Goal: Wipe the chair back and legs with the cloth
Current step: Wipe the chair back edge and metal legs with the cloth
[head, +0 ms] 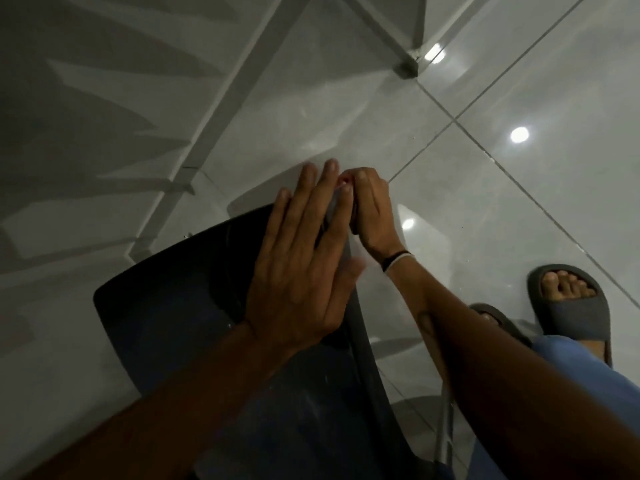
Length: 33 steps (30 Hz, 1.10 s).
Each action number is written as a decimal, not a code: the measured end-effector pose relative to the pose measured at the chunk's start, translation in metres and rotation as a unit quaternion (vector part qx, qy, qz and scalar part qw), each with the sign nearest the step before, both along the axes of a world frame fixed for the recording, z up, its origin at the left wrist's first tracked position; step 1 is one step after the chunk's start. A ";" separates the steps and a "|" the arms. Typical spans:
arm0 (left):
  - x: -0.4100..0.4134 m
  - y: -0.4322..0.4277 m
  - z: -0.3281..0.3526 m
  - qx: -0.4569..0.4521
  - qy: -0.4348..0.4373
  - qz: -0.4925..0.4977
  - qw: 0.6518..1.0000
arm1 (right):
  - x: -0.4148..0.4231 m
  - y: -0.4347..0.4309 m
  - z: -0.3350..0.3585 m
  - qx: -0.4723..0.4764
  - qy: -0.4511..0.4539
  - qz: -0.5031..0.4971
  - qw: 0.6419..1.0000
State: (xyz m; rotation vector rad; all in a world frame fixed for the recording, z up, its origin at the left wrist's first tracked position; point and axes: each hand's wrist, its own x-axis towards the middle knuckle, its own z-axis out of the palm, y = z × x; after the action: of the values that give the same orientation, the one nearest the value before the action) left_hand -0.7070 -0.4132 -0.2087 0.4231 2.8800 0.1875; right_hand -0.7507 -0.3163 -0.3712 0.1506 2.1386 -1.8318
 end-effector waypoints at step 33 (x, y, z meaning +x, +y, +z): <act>-0.011 -0.029 -0.014 0.019 0.031 -0.129 0.991 | -0.003 -0.019 -0.080 -0.092 -0.097 -0.190 0.973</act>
State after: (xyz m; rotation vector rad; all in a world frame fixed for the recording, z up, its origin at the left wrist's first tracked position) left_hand -0.7184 -0.4422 -0.2224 0.8149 2.8492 0.1876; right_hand -0.7533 -0.3353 -0.4516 0.7091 1.8893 -2.1082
